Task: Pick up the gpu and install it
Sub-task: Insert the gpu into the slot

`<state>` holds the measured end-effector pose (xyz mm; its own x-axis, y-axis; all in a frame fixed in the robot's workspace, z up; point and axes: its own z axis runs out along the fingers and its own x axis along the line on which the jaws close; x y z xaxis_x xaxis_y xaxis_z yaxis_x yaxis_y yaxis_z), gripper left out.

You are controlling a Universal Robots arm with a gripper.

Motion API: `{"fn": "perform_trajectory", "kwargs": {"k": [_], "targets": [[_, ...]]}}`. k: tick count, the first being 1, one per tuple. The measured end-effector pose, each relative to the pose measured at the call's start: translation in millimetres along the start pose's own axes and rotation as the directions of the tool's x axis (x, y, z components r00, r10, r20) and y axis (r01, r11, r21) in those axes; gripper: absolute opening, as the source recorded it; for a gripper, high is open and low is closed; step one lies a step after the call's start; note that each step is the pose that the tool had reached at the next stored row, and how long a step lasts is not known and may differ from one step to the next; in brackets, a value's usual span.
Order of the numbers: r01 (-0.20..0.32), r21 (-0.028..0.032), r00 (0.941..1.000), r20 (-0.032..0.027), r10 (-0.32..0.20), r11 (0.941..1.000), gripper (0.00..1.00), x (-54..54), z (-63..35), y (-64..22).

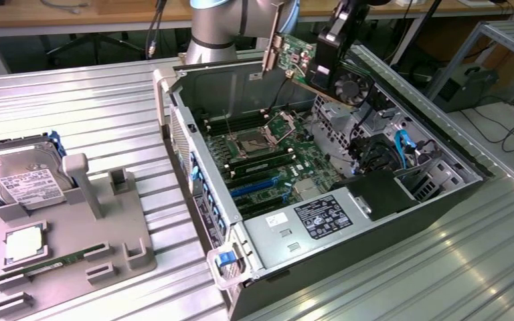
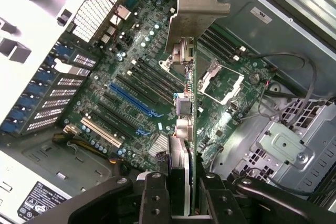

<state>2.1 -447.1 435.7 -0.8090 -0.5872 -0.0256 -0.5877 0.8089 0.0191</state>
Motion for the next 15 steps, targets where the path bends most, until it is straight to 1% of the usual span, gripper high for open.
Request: {"fn": "perform_trajectory", "kwargs": {"k": [4, 6, 12, 15], "targets": [[0.036, -0.0009, 0.9994, -0.0007, -0.036, 0.9994, 0.27, 0.0, 0.0, 0.0], [0.062, -0.0016, 0.9981, -0.0012, -0.062, 0.9981, 0.27, 0.0, 0.0, 0.0], [0.122, -0.0032, 0.9926, -0.0021, -0.122, 0.9926, 0.27, 0.0, 0.1, 0.0], [0.149, -0.0040, 0.9888, -0.0026, -0.149, 0.9888, 0.27, 0.0, 0.1, 0.0]]}}
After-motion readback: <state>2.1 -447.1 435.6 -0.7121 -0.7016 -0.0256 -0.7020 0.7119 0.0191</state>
